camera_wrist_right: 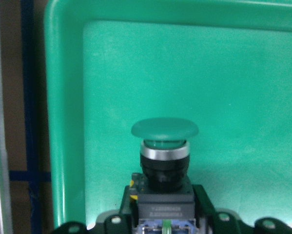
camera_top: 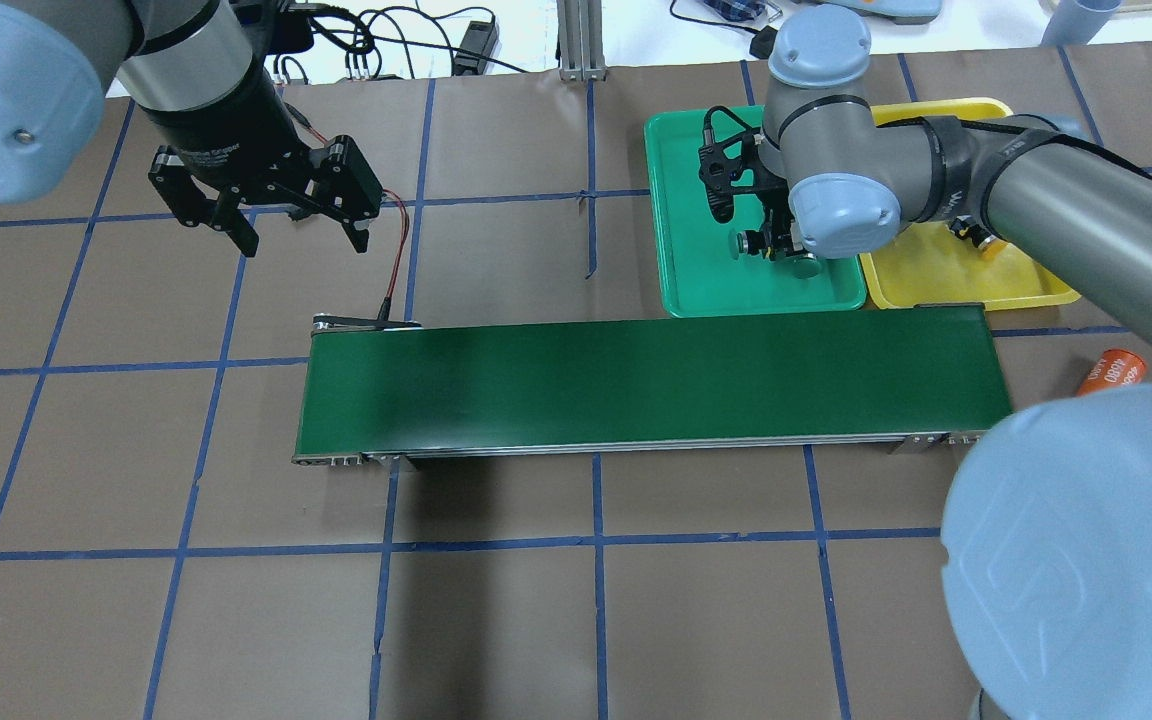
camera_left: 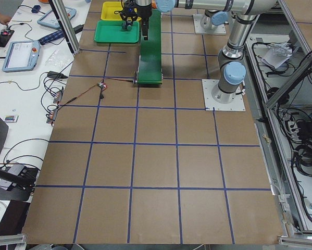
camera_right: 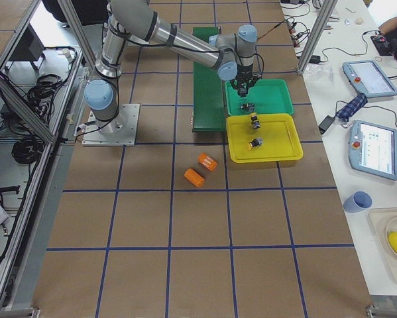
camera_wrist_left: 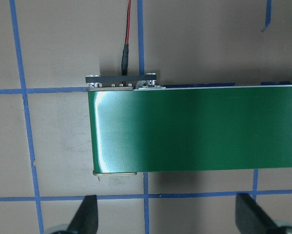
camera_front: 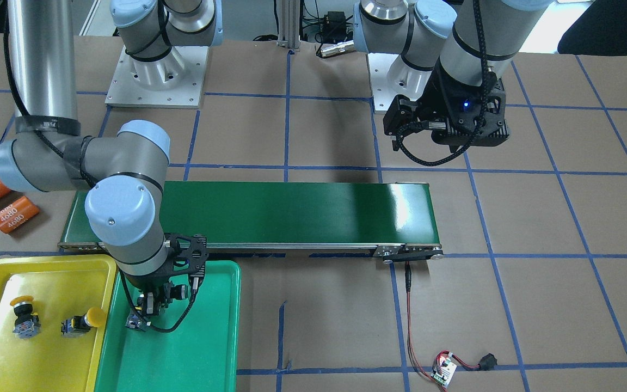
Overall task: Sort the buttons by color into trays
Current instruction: 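Lower the green-capped switch into the green tray and open the right gripper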
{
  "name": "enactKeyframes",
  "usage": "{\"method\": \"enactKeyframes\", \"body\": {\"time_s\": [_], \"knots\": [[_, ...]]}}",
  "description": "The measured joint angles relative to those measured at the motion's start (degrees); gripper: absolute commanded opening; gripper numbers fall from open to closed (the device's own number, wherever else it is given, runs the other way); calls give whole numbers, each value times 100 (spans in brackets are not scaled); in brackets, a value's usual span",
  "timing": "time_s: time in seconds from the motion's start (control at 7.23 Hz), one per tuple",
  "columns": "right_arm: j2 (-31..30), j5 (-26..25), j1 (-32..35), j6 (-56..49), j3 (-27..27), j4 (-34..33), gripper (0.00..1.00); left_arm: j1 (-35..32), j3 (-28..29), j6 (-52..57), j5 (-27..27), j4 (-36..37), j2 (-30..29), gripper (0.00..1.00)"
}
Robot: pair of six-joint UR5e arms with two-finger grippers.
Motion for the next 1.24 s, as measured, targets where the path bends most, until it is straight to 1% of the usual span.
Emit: {"method": "enactKeyframes", "body": {"time_s": [0.14, 0.28, 0.41, 0.55, 0.69, 0.97, 1.11, 1.24], "knots": [[95, -3, -8, 86, -62, 46, 100, 2, 3, -7, 0, 0, -8, 100], [43, 26, -16, 269, -84, 89, 100, 6, 5, -9, -2, 0, -14, 100], [-132, 122, -14, 662, -89, 163, 100, 10, 18, -7, -6, 0, -23, 100], [-477, 246, -2, 1277, -105, 427, 100, 14, 31, -5, -8, 0, -35, 100], [-913, 318, 7, 1931, -131, 845, 100, 16, 32, -5, -9, 0, -43, 100], [-1914, 347, 14, 3224, -143, 1841, 100, 17, 37, -10, -7, 0, -54, 100], [-2377, 336, 14, 3992, -121, 2338, 100, 17, 30, -12, -3, 0, -50, 100], [-2777, 356, 19, 5235, -99, 2683, 100, 18, 15, -13, -1, 0, -34, 100]]}}
